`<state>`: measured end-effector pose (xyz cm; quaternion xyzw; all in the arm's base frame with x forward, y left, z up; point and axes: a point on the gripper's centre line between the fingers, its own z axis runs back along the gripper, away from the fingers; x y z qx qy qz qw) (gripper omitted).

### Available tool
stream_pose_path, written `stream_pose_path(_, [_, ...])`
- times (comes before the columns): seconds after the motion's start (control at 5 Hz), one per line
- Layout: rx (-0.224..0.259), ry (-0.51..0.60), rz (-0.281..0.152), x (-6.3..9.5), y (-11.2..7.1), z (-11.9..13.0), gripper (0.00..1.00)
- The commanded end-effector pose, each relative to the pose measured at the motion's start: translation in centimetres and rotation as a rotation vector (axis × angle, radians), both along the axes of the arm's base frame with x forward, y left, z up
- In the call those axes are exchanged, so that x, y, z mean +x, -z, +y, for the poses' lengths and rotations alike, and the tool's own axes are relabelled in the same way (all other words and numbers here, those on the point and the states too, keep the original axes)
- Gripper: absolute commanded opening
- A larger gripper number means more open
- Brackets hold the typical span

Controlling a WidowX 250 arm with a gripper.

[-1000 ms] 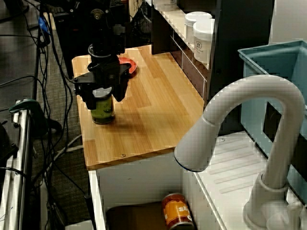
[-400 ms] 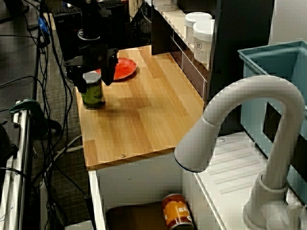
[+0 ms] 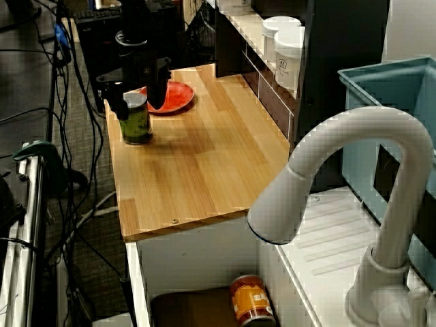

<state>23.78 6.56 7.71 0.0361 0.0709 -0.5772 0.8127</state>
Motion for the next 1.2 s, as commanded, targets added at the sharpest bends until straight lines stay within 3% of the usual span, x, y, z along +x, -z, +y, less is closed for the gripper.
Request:
stream_pose_path(0.0, [0.017,-0.011,-0.039,0.4,-1.6,3.5,1.00])
stream_pose_path(0.6, [-0.061,-0.116,-0.010,1.7,-4.3,3.0,1.00])
stream_pose_path(0.8, [-0.041,-0.179,-0.028,1.4,-5.2,3.6,1.00])
stream_pose_path(1.0, [0.010,-0.350,-0.035,0.7,-5.6,6.4,1.00])
